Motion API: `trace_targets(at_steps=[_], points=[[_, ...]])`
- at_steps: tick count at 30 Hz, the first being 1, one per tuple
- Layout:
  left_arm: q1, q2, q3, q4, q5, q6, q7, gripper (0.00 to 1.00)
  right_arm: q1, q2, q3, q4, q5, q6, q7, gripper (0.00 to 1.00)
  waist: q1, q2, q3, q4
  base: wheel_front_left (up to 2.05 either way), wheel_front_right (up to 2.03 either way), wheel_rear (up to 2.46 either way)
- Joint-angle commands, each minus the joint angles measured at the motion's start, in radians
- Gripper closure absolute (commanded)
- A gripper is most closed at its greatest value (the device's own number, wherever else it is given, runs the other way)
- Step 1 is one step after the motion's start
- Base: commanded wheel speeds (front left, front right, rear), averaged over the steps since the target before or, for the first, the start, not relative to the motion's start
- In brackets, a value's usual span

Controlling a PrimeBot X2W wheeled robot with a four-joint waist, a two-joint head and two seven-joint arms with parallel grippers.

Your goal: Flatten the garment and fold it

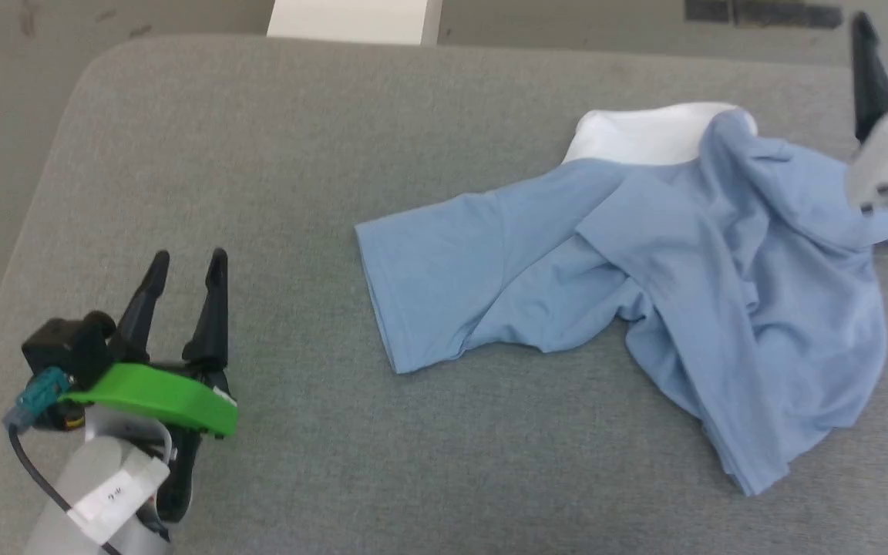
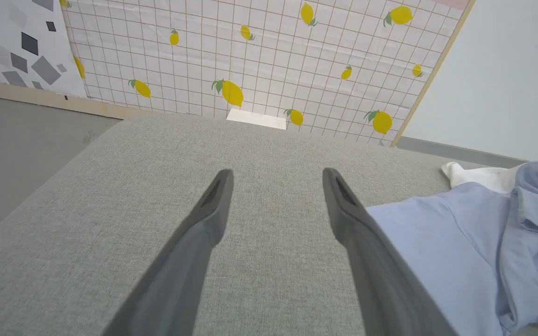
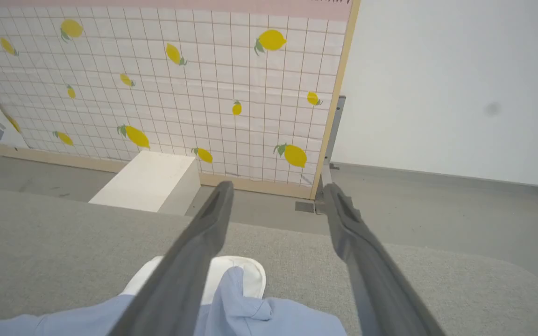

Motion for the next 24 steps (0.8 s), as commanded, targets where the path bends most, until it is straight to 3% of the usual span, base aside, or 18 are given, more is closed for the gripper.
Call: trace_targets(at_steps=[1,10,17,24], points=[[0.019,0.000,-0.002,-0.001,0.007,0.008,-0.005,0.00,0.048,0.016,-0.022,-0.020,0.012,-0.002,-0.047,0.00,0.0000,0.0039,-0.068,-0.044,0.00,0.00,0.00],[0.087,-0.003,-0.008,-0.019,0.005,0.041,0.008,0.00,0.373,0.088,-0.103,-0.157,0.078,-0.002,-0.328,0.00,0.0000,0.0039,-0.151,-0.084,0.00,0.00,0.00],[0.123,-0.007,-0.018,-0.031,0.003,0.056,0.014,0.00,0.563,0.114,-0.097,-0.182,0.131,-0.002,-0.421,0.00,0.0000,0.0039,-0.182,-0.084,0.00,0.00,0.00],[0.144,-0.014,-0.021,-0.036,-0.001,0.076,0.022,0.00,0.630,0.118,-0.081,-0.168,0.185,-0.002,-0.451,0.00,0.0000,0.0039,-0.189,-0.091,0.00,0.00,0.00]])
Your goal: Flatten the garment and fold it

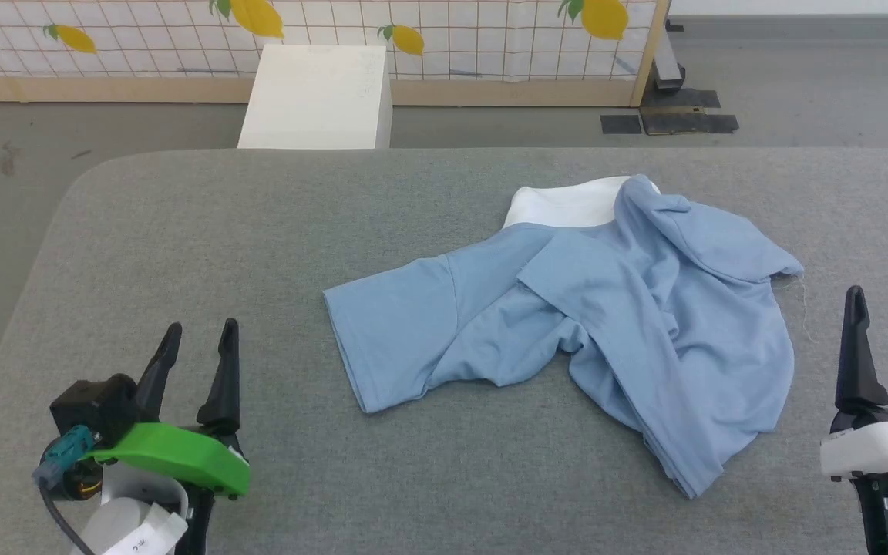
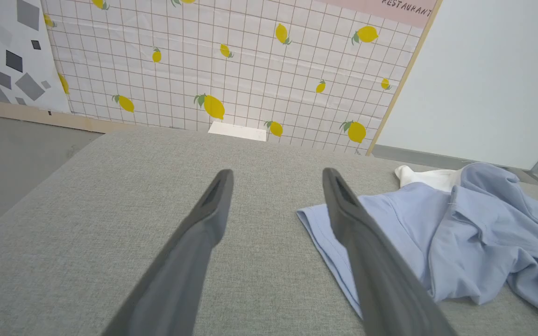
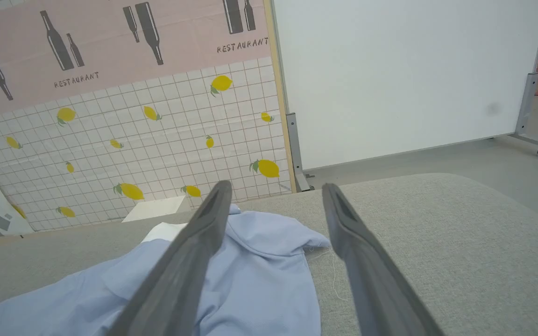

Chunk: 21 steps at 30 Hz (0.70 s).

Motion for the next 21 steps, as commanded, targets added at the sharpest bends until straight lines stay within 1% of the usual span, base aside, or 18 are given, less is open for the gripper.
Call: trace_targets(at_steps=[1,5,7,8,11,14,19,21], points=[[0.006,-0.006,-0.002,-0.004,-0.005,0.010,0.009,0.00,0.007,0.002,0.004,0.000,0.011,-0.001,-0.009,0.00,0.0001,0.0039,0.005,-0.004,0.00,0.00,0.00],[-0.055,-0.007,-0.023,0.008,0.007,0.028,0.068,0.00,-0.003,0.003,0.008,-0.007,0.014,-0.001,-0.008,0.00,0.0001,0.0039,0.031,-0.012,0.00,0.00,0.00],[-0.116,-0.009,-0.041,0.028,0.014,0.030,0.117,0.00,-0.014,0.003,0.014,-0.010,0.015,-0.001,-0.007,0.00,0.0001,0.0039,0.047,-0.019,0.00,0.00,0.00],[-0.154,-0.015,-0.049,0.050,0.005,0.030,0.158,0.00,-0.021,0.003,0.019,-0.011,0.015,-0.001,-0.004,0.00,0.0001,0.0039,0.058,-0.025,0.00,0.00,0.00],[-0.274,-0.027,-0.080,0.117,-0.016,0.023,0.297,0.00,-0.046,0.003,0.029,-0.015,0.016,-0.001,-0.003,0.00,0.0001,0.0039,0.088,-0.041,0.00,0.00,0.00],[-0.407,-0.021,-0.121,0.204,-0.012,0.017,0.455,0.00,-0.075,0.003,0.056,-0.019,0.017,-0.001,0.001,0.00,0.0001,0.0039,0.127,-0.070,0.00,0.00,0.00],[-0.579,0.010,-0.203,0.350,0.023,0.021,0.757,0.00,-0.113,0.003,0.089,-0.020,0.027,-0.001,-0.004,0.00,0.0001,0.0039,0.190,-0.118,0.00,0.00,0.00],[-0.626,0.015,-0.224,0.389,0.025,0.017,0.851,0.00,-0.123,0.003,0.094,-0.017,0.030,-0.001,-0.007,0.00,0.0001,0.0039,0.210,-0.133,0.00,0.00,0.00]])
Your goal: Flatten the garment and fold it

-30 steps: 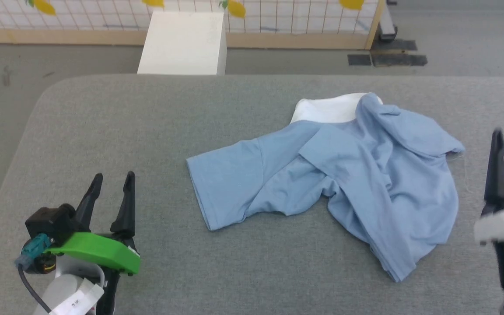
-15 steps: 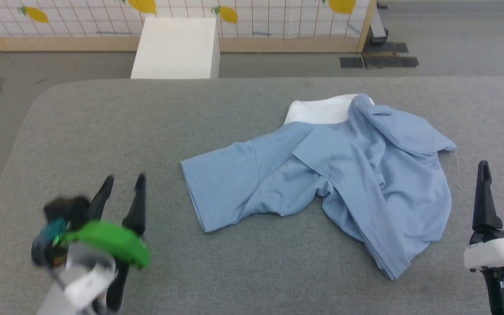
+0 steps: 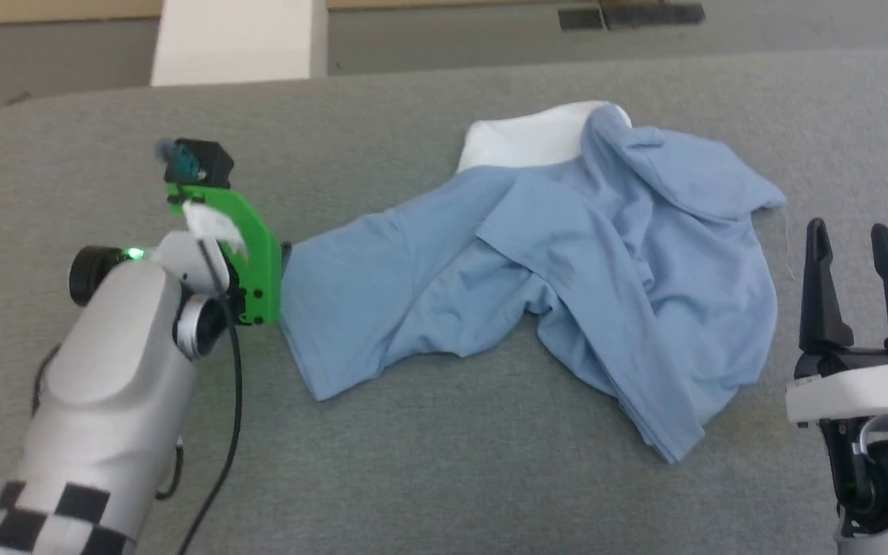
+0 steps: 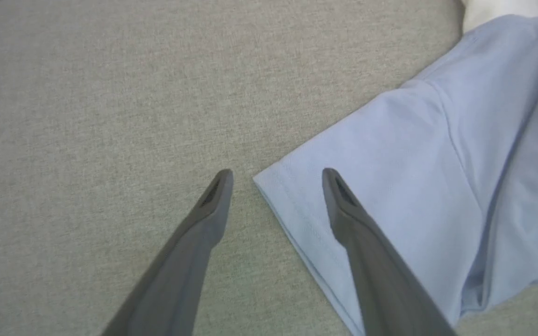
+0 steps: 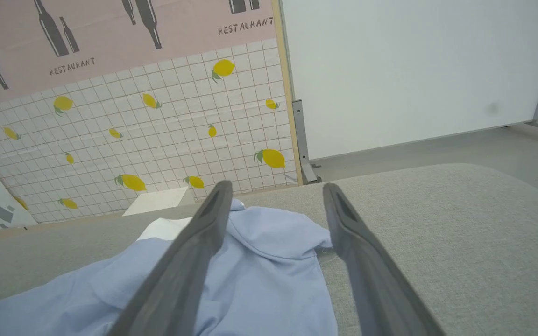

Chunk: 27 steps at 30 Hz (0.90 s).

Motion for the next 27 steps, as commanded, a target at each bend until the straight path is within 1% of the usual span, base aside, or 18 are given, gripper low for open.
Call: trace_targets(at_steps=[1,4,9,11,12,13,14,17,20,22,25,27], points=[[-0.033,0.011,-0.018,0.019,0.013,-0.005,0.050,0.00,-0.015,0.001,0.002,0.000,0.007,-0.001,-0.009,0.00,0.0001,0.0039,0.061,-0.055,0.00,0.00,0.00],[-0.074,0.023,-0.055,0.057,0.032,-0.013,0.149,0.00,-0.020,0.001,0.001,0.001,0.006,-0.001,-0.016,0.00,0.0001,0.0039,0.090,-0.070,0.00,0.00,0.00],[-0.072,0.029,-0.104,0.102,0.048,-0.022,0.260,0.00,-0.024,0.001,-0.004,0.001,0.004,-0.001,-0.029,0.00,0.0001,0.0039,0.111,-0.081,0.00,0.00,0.00],[-0.057,0.025,-0.111,0.108,0.035,-0.030,0.289,0.00,-0.025,0.001,-0.007,0.003,0.003,-0.001,-0.032,0.00,0.0001,0.0039,0.113,-0.080,0.00,0.00,0.00],[-0.050,0.025,-0.114,0.109,0.032,-0.033,0.297,0.32,-0.025,0.001,-0.008,0.003,0.003,-0.001,-0.034,0.00,0.0001,0.0039,0.113,-0.079,0.00,0.00,0.00],[-0.045,0.023,-0.112,0.106,0.025,-0.034,0.295,0.68,-0.026,0.001,-0.010,0.004,0.002,-0.001,-0.035,0.00,0.0001,0.0039,0.111,-0.076,0.00,0.00,0.00],[-0.038,0.017,-0.104,0.100,0.012,-0.036,0.283,1.00,-0.027,0.001,-0.013,0.006,0.001,-0.001,-0.036,0.00,0.0001,0.0039,0.107,-0.070,0.00,0.00,0.00],[-0.026,0.001,-0.072,0.087,-0.030,-0.037,0.251,1.00,-0.025,0.001,-0.017,0.012,-0.004,-0.001,-0.036,0.00,0.0001,0.0039,0.088,-0.048,0.00,0.00,0.00],[-0.022,-0.019,-0.011,0.066,-0.095,-0.032,0.208,1.00,-0.021,0.001,-0.026,0.019,-0.013,-0.001,-0.032,0.00,0.0001,0.0039,0.058,-0.018,0.00,0.00,0.00],[-0.023,-0.020,0.026,0.046,-0.128,-0.028,0.182,1.00,-0.018,0.001,-0.031,0.022,-0.018,-0.001,-0.027,0.00,0.0001,0.0039,0.038,0.004,0.00,0.00,0.00],[-0.024,-0.008,0.080,0.011,-0.170,-0.021,0.151,1.00,-0.013,0.001,-0.033,0.025,-0.028,-0.001,-0.018,0.00,0.0001,0.0039,0.010,0.035,0.00,0.00,0.00],[-0.014,0.018,0.123,-0.022,-0.194,-0.007,0.132,1.00,-0.010,0.001,-0.035,0.026,-0.031,-0.001,-0.010,0.00,0.0001,0.0039,-0.009,0.059,0.00,0.00,0.00]])
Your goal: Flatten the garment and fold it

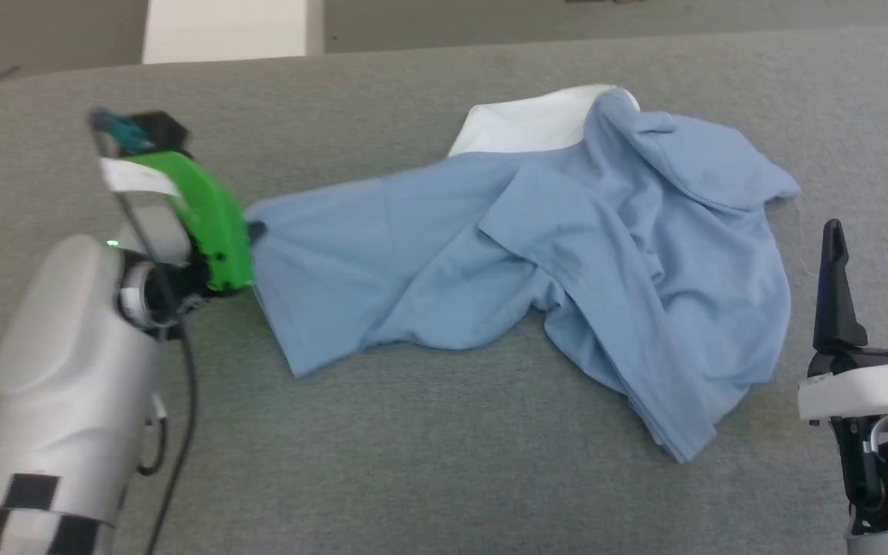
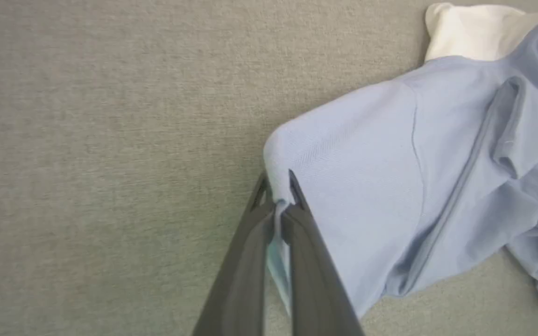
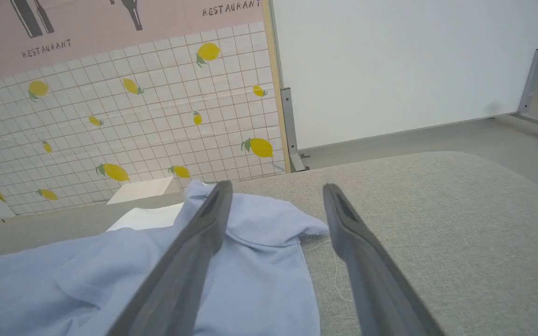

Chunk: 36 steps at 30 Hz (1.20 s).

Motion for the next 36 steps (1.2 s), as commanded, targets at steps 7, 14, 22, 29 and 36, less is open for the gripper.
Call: trace_targets(at_steps=[7,14,22,29,36], points=[[0.139,0.118,0.112,-0.080,-0.034,0.098,-0.018,1.00,0.002,0.000,0.005,0.007,-0.011,-0.001,0.024,0.00,0.0000,0.0039,-0.081,0.100,0.00,0.00,0.00],[0.312,0.120,0.166,-0.086,-0.095,0.148,-0.002,1.00,0.001,0.000,0.016,0.005,-0.011,-0.001,0.031,0.00,0.0000,0.0039,-0.079,0.102,0.00,0.00,0.00],[0.358,0.096,0.249,-0.207,-0.090,0.127,-0.252,0.00,0.008,0.000,0.014,0.013,-0.013,-0.001,0.037,0.00,0.0000,0.0039,-0.104,0.100,0.00,0.00,0.00],[0.486,0.077,0.287,-0.350,0.019,0.027,-0.681,0.00,0.011,0.000,0.017,0.026,-0.012,-0.001,0.064,0.00,0.0000,0.0039,-0.115,0.091,0.00,0.00,0.00],[0.590,0.043,0.258,-0.383,0.155,0.003,-0.960,0.00,-0.001,0.000,-0.013,0.033,-0.040,-0.001,0.184,0.00,0.0000,0.0039,-0.095,0.107,0.00,0.00,0.00]])
